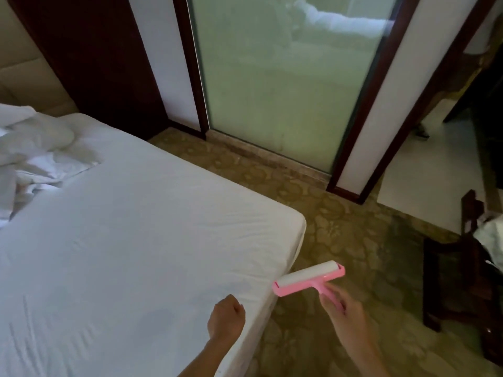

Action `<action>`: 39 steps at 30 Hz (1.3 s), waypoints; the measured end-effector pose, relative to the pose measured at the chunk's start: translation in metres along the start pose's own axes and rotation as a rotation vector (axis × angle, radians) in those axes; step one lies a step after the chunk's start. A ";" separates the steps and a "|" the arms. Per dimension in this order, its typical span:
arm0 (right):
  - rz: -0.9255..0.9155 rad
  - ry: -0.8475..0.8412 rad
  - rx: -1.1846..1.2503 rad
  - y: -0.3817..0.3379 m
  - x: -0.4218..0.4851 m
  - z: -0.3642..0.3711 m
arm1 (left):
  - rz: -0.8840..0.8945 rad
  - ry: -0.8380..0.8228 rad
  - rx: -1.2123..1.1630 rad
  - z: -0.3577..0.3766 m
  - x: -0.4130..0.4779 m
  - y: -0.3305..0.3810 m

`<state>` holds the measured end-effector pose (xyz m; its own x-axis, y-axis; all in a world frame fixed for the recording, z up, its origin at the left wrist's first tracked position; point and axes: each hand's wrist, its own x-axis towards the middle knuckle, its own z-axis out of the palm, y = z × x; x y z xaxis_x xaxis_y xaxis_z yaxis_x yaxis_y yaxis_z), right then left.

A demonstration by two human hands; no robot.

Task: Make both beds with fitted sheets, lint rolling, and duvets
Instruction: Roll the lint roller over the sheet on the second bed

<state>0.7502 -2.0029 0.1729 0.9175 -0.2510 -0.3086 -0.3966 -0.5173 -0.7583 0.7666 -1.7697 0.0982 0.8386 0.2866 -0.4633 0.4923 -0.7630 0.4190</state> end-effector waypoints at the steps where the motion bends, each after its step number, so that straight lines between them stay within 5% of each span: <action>1: -0.005 -0.023 0.000 -0.003 0.019 -0.008 | -0.023 0.010 0.001 0.003 0.012 0.016; 18: -0.022 -0.334 -0.076 -0.021 0.344 -0.149 | -0.310 0.130 -0.102 0.061 0.144 0.267; 39: -0.245 -0.604 -0.263 -0.168 0.686 -0.141 | -0.536 0.234 -0.294 0.038 0.392 0.425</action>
<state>1.4422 -2.2036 0.1699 0.8078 0.3565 -0.4695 -0.1010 -0.7009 -0.7061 1.2954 -2.0039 0.0650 0.4717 0.7271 -0.4989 0.8716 -0.2990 0.3884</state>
